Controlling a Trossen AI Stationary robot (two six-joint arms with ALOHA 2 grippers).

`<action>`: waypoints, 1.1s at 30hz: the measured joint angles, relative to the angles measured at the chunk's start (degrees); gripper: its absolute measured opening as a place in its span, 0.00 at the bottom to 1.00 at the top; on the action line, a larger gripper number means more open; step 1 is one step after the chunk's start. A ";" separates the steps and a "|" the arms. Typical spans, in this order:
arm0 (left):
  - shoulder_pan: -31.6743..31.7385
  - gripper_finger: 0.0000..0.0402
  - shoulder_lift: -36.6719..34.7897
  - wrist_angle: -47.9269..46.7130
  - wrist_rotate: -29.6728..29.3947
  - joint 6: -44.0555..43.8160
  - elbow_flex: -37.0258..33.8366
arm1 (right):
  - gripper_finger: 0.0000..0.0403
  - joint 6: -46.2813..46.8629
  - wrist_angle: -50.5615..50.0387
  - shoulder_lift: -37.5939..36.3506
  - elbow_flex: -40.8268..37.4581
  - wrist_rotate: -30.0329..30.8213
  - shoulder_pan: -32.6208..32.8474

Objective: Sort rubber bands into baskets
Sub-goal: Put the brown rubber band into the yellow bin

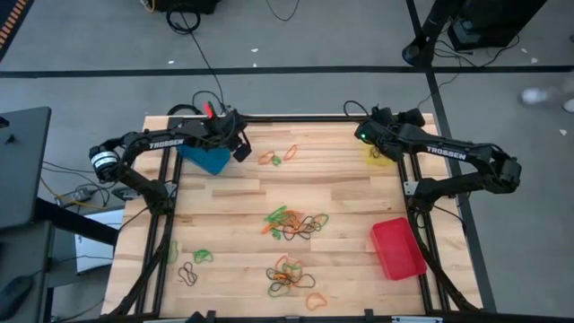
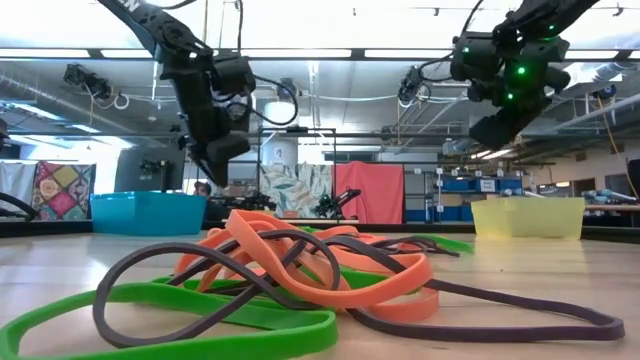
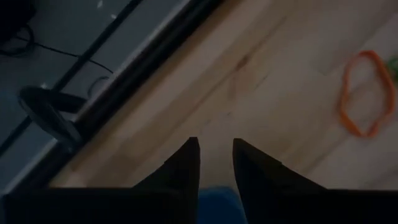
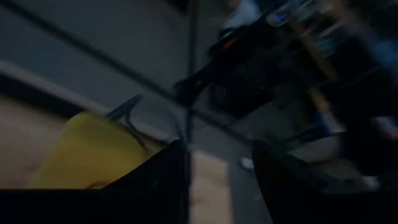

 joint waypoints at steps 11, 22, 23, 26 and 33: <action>-0.10 0.25 -0.28 4.37 0.11 -0.24 -7.57 | 0.51 -3.47 -1.14 0.00 -0.02 -19.49 -2.90; -3.69 0.25 -0.31 -0.83 3.52 -4.31 -7.75 | 0.60 -12.98 -1.24 0.02 -0.02 -22.57 -3.70; -4.58 0.25 -0.09 -3.69 4.93 -5.21 -8.11 | 0.62 -12.14 -1.18 0.02 -0.02 -18.65 -3.75; -7.53 0.25 0.68 -11.34 7.47 -8.22 -9.03 | 0.69 -11.33 -1.36 0.02 -0.02 -10.90 -4.07; -13.83 0.25 -1.23 -14.61 5.52 -14.28 -8.13 | 0.81 -11.41 1.38 0.02 -0.02 -14.50 -4.36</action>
